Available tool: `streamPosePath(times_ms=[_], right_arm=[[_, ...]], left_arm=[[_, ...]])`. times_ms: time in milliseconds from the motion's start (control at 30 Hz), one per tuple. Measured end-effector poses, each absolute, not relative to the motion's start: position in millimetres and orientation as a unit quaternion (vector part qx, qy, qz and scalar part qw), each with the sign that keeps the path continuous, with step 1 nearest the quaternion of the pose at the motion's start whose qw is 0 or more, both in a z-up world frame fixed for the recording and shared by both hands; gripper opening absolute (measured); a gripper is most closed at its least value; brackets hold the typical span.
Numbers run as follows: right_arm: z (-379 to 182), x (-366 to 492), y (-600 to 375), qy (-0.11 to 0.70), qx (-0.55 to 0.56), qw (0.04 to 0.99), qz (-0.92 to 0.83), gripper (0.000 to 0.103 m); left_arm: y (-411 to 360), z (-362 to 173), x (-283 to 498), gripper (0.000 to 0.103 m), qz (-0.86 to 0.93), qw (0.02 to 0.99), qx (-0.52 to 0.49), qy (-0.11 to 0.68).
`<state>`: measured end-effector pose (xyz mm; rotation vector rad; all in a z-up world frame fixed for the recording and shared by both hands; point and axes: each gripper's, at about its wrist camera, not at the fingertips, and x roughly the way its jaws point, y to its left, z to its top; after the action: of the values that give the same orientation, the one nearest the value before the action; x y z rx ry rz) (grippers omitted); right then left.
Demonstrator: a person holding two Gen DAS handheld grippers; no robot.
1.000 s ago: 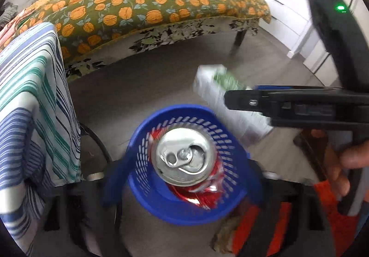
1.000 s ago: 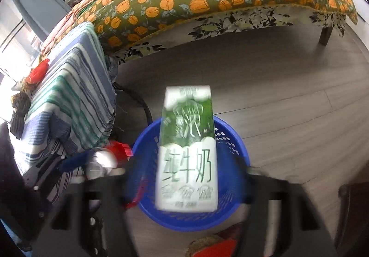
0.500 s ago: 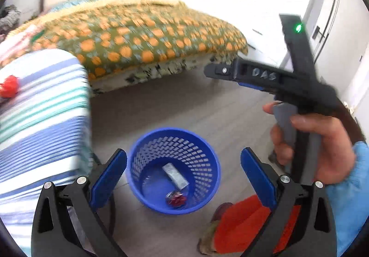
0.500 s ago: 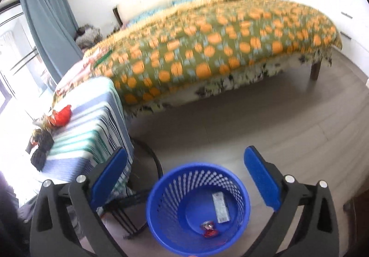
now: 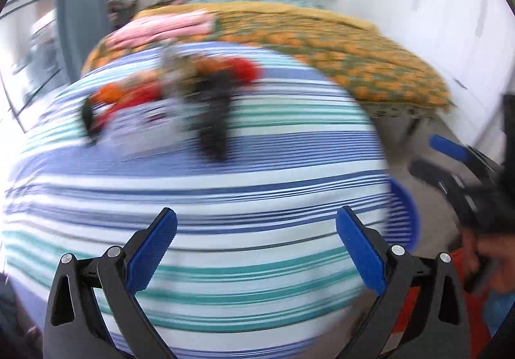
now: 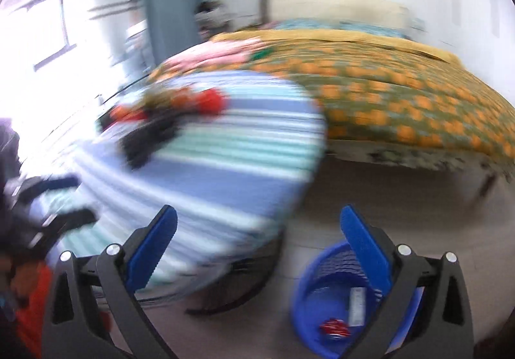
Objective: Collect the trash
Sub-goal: 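Move both tools back over the table toward the remaining trash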
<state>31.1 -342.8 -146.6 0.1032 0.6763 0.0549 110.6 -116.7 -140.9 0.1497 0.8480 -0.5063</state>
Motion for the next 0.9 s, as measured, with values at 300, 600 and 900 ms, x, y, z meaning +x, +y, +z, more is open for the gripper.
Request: streamPosePath(times_ms=[300, 600, 900], right_arm=[[-163, 81, -234, 0.392, 0.007, 0.915, 0.093, 0.098], [-152, 126, -239, 0.407, 0.094, 0.905, 0.085, 0.093], [-157, 192, -233, 0.443, 0.188, 0.866, 0.135, 0.065]], left_arm=[[-24, -147, 164, 0.098, -0.188, 0.881, 0.049, 0.432], [-20, -154, 217, 0.098, -0.246, 0.867, 0.041, 0.431], [-51, -165, 228, 0.098, -0.288, 0.851, 0.121, 0.421]])
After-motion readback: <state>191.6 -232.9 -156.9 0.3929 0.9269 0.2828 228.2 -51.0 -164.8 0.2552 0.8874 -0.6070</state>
